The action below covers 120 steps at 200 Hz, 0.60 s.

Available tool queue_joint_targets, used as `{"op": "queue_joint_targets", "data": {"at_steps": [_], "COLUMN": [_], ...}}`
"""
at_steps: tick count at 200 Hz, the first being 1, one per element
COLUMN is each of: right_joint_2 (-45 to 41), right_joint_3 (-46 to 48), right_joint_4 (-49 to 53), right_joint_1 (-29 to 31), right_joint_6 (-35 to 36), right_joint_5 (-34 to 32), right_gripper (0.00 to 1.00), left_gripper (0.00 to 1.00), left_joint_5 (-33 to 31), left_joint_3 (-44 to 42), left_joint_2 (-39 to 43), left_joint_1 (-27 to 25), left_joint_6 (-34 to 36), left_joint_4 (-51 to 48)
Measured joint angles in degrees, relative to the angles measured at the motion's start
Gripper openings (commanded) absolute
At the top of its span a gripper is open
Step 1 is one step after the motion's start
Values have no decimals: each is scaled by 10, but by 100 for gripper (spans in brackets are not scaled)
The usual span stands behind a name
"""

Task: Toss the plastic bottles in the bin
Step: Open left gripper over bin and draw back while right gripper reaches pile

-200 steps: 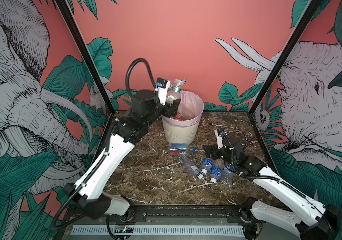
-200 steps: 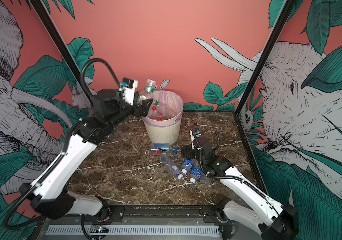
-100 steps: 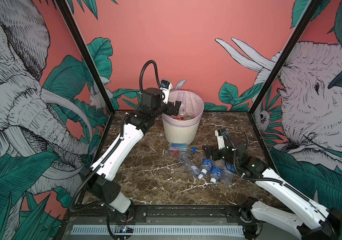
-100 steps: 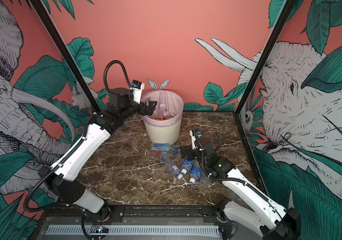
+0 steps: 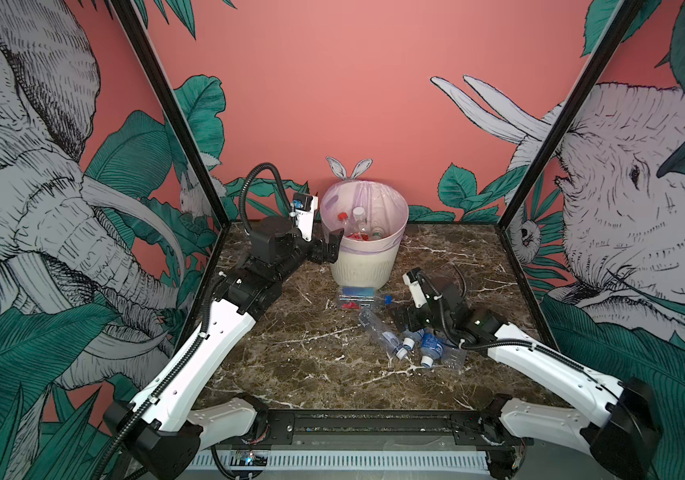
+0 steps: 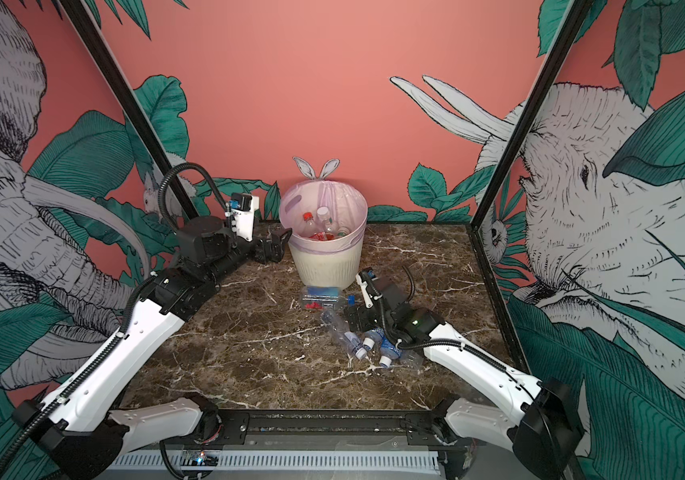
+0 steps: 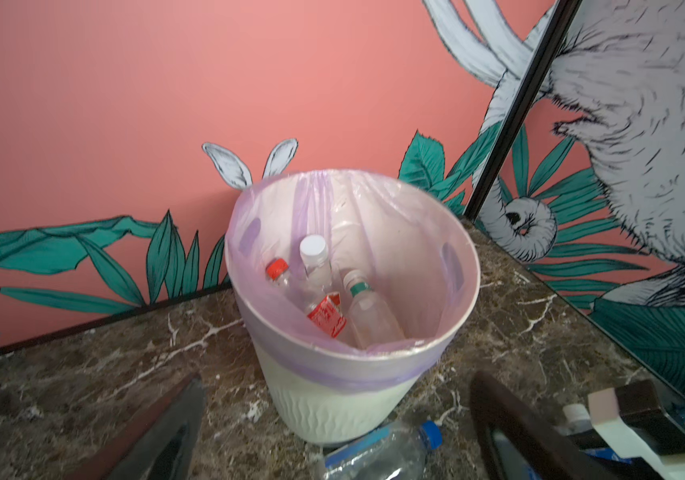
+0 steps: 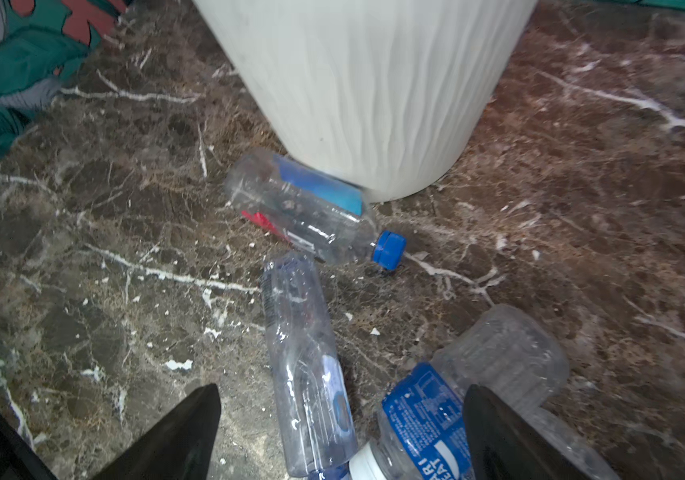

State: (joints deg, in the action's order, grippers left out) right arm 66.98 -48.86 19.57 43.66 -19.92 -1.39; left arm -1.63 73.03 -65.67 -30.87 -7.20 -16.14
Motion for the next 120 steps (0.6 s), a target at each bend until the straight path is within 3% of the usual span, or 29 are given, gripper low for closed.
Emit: {"op": "queue_joint_targets", "data": {"at_steps": [62, 120], "right_joint_2": [72, 120], "right_joint_3": [-14, -37], "right_joint_4": [13, 12], "right_joint_1": [34, 50], "right_joint_6": [18, 24], "right_joint_5": [-4, -3], "right_gripper": [92, 92], "left_gripper": [100, 100], "left_joint_5": [-22, -20], "left_joint_3": [-137, -270], "left_joint_2": [87, 118], "left_joint_1": [2, 3], "left_joint_6": [-24, -51], "left_joint_4": [6, 29]}}
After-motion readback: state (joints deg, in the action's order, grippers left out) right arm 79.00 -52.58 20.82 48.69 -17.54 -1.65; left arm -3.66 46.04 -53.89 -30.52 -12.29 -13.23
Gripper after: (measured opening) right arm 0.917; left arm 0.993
